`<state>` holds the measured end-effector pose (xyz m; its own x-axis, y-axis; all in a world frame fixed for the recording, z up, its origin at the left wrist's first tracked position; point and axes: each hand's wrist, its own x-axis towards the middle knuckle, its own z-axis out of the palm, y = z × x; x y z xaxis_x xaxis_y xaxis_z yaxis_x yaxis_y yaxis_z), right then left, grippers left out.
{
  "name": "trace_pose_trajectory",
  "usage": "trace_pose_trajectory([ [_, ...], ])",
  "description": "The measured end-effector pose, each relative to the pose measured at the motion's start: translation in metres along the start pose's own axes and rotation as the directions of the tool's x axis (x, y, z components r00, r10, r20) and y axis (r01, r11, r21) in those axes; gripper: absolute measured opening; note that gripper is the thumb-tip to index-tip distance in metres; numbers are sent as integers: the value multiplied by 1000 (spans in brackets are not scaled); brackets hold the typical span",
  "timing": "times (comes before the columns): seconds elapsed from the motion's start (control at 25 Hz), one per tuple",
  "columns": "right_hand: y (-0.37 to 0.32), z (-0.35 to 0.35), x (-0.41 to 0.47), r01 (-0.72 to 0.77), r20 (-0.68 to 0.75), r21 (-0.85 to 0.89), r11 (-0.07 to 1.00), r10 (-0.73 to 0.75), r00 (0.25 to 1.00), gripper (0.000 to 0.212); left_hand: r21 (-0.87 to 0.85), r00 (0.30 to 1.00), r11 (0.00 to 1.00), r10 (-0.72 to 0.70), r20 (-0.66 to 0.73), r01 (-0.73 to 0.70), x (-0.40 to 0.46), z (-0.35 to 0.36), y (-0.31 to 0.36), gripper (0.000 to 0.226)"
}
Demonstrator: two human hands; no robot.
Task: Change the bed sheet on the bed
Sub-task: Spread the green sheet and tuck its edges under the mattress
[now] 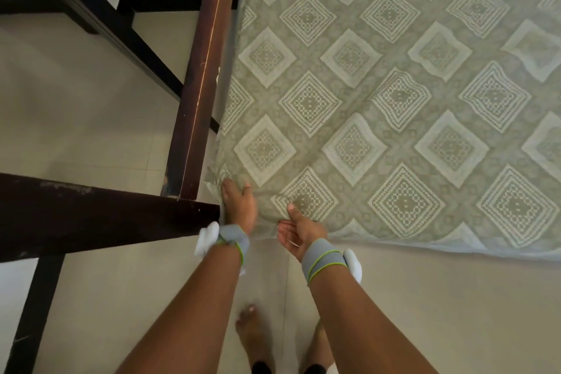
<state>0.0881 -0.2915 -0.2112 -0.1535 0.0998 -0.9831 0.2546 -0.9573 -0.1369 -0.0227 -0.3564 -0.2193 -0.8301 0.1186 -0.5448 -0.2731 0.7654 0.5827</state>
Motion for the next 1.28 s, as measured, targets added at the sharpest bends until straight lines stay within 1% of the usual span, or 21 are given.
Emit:
trace_pose_trajectory([
  [0.08,5,7,6,64,-89,47,997,-60,994,28,135,981,975,185,-58,-176,-31,-2,-16,58],
  [0.12,10,9,9,115,-141,42,992,-108,984,29,147,958,955,272,-86,-258,-51,-4,-24,58],
  [0.16,16,13,10,183,-191,26,983,-175,966,33,110,939,941,330,-96,-319,-68,-5,-33,55],
  [0.2,21,15,10,259,-236,-5,966,-253,938,39,38,941,945,326,-93,-324,-84,-6,-36,51],
  [0.24,26,16,7,320,-268,-55,946,-322,908,44,-48,962,963,262,-71,-266,-95,-9,-36,49],
  [0.28,30,15,3,368,-280,-86,926,-377,883,46,-111,986,979,166,-32,-169,-102,-12,-35,50],
  [0.36,33,13,-16,413,-258,-26,910,-405,877,42,-184,1000,983,17,-8,-18,-102,-19,-22,53],
  [0.48,26,7,-57,465,-230,116,878,-432,872,34,-286,995,957,-71,-69,48,-98,-22,7,57],
  [0.52,22,6,-69,495,-235,146,857,-456,859,34,-354,992,933,-99,-80,65,-100,-20,14,59],
  [0.6,14,5,-98,555,-249,194,808,-507,825,33,-568,980,813,-191,-60,123,-102,-16,24,63],
  [0.68,7,5,-126,600,-244,226,767,-552,797,33,-756,955,630,-296,-21,179,-100,-17,33,67],
  [0.72,3,6,-139,618,-237,238,749,-572,785,33,-838,947,520,-321,-12,166,-100,-21,39,69],
  [0.76,-1,6,-155,635,-230,259,728,-592,772,33,-903,949,414,-315,-19,119,-102,-28,45,70],
  [0.84,-13,7,-177,697,-257,344,630,-650,715,33,-965,979,260,-200,-32,22,-108,-36,63,64],
  [0.92,-29,9,-190,757,-319,379,533,-692,647,36,-986,993,166,-116,-38,-18,-115,-36,76,49],
  [1.0,-34,11,-192,784,-330,373,496,-719,612,39,-994,992,50,-89,91,95,-112,-33,79,51],
  [1.04,-30,12,-188,778,-313,356,517,-719,621,39,-983,981,8,-64,184,185,-107,-32,78,56],
  [1.08,-23,14,-181,763,-299,341,549,-706,641,39,-964,962,-5,-59,266,266,-94,-29,70,59],
  [1.16,-6,14,-153,725,-305,321,610,-658,688,39,-920,916,5,-88,391,393,-72,-19,41,61],
  [1.24,8,10,-123,684,-308,252,685,-613,728,39,-862,862,77,-130,489,501,-48,-5,6,59],
  [1.28,14,8,-108,660,-294,207,722,-597,746,39,-825,830,122,-179,529,552,-40,0,-6,56],
])
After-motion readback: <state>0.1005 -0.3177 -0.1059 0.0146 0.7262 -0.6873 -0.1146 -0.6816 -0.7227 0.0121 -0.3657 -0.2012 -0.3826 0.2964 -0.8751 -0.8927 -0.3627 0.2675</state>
